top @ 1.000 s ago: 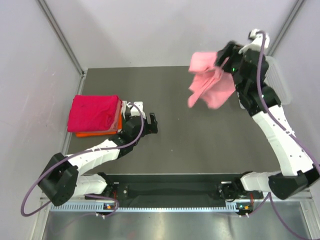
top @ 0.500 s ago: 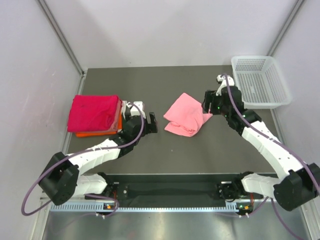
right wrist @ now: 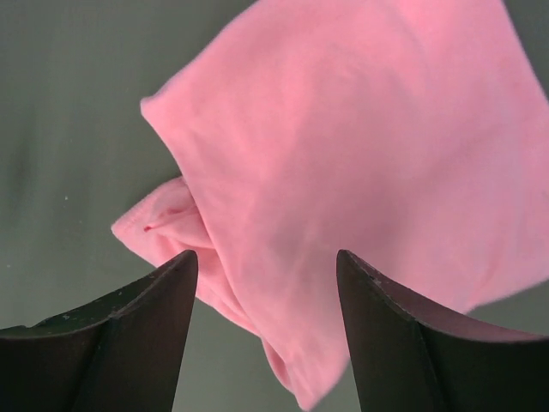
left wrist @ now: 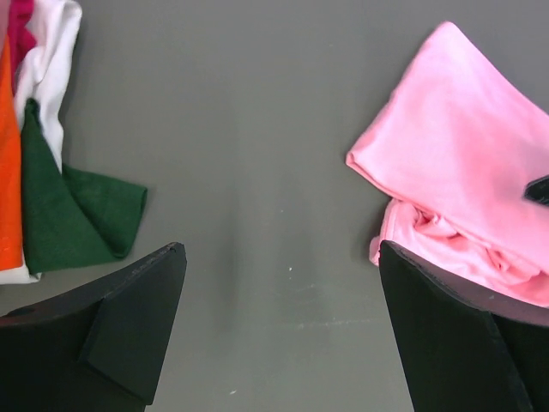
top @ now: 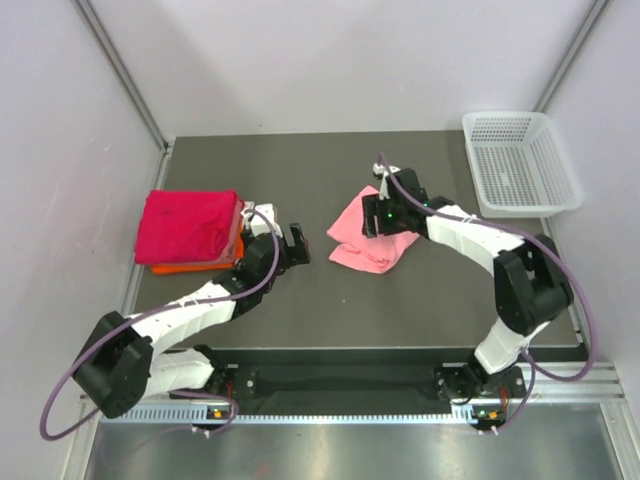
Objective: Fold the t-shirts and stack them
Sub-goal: Flatten the tshirt out
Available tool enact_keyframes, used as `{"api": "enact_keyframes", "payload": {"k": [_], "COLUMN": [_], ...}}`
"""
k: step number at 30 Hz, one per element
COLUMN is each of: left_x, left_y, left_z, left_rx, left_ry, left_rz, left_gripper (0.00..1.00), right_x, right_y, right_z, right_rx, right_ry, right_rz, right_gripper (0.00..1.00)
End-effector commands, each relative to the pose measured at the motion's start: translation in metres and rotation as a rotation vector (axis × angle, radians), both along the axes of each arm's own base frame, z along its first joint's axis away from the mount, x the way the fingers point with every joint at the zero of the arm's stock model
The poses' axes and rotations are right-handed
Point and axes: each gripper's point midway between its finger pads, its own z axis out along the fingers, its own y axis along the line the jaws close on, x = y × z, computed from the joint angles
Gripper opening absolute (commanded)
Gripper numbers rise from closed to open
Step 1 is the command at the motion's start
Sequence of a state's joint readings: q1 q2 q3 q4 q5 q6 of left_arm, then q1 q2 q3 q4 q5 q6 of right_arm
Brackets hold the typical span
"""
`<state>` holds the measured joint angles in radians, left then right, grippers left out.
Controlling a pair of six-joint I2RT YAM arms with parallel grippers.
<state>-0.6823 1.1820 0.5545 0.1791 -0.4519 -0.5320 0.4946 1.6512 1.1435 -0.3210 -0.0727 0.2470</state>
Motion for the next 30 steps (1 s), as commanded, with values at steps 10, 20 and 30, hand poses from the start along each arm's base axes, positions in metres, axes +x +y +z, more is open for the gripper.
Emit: {"api": "enact_keyframes", "payload": {"k": [10,20,30], "left_x": [0.012,0.010,0.010], "left_y": [-0.008,-0.032,-0.051], "left_z": [0.001,-0.015,-0.027], "left_rx": [-0.084,-0.099,-0.113], "left_ry": [0.023,0.098,0.151], "left_rz": [-0.018,-0.120,-0.197], "left_gripper": [0.99,0.98,0.99], "right_x": [0.023,0.023,0.029], "right_y": [0.070,0.085,0.076], "right_z": [-0.014,-0.050,-0.045], "right_rx": [-0.079,-0.141,-0.062], "right_ry": [-0.035,-0.002,-0.097], "right_rz": [0.129,0.173,0.085], "right_gripper": [0.66,0.66,0.24]}}
